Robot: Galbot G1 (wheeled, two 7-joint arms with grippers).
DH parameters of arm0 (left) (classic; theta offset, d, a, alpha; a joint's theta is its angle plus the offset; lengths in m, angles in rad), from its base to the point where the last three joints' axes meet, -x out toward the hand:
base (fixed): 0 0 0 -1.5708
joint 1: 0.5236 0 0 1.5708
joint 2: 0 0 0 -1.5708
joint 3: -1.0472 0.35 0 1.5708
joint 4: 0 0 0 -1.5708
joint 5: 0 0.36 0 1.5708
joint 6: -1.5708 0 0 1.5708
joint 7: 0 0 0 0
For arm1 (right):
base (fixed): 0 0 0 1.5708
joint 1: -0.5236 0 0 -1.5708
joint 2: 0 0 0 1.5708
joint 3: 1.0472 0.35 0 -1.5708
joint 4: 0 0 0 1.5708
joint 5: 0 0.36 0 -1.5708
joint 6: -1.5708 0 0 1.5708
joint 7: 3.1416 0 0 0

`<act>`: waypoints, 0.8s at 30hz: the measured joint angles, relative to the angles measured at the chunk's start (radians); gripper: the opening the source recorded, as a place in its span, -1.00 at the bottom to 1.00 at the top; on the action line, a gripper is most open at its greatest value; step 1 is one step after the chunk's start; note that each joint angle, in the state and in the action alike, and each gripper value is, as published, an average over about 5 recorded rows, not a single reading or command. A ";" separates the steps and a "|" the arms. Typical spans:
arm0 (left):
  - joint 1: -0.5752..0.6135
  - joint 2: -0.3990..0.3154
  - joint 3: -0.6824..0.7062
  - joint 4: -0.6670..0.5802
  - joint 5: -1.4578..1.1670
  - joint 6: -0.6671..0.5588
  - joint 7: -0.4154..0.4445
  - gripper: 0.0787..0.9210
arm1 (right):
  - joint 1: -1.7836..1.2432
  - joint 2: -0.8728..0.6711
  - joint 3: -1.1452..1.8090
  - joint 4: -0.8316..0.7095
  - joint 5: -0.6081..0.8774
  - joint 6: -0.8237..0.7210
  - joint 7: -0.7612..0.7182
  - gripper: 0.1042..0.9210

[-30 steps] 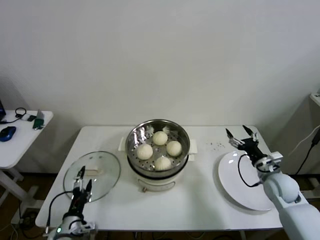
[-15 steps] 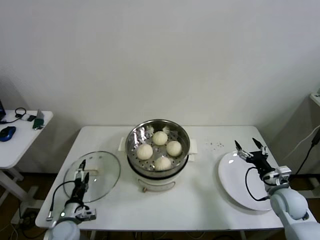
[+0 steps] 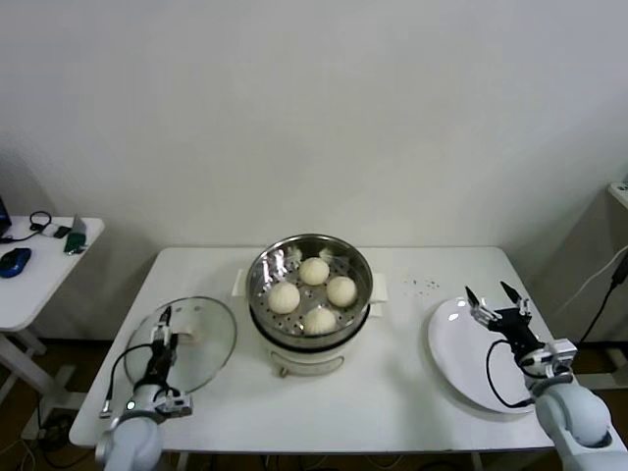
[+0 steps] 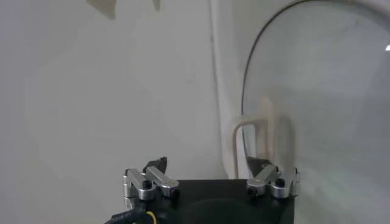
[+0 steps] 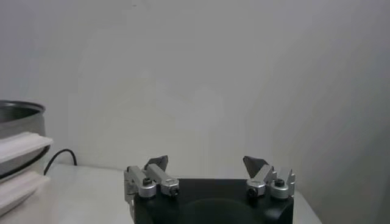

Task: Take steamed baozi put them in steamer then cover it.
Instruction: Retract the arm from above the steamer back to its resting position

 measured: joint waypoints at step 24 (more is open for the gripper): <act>-0.051 -0.002 0.008 0.070 -0.020 -0.028 -0.011 -0.29 | -0.022 0.041 0.004 -0.005 -0.084 0.015 -0.030 0.76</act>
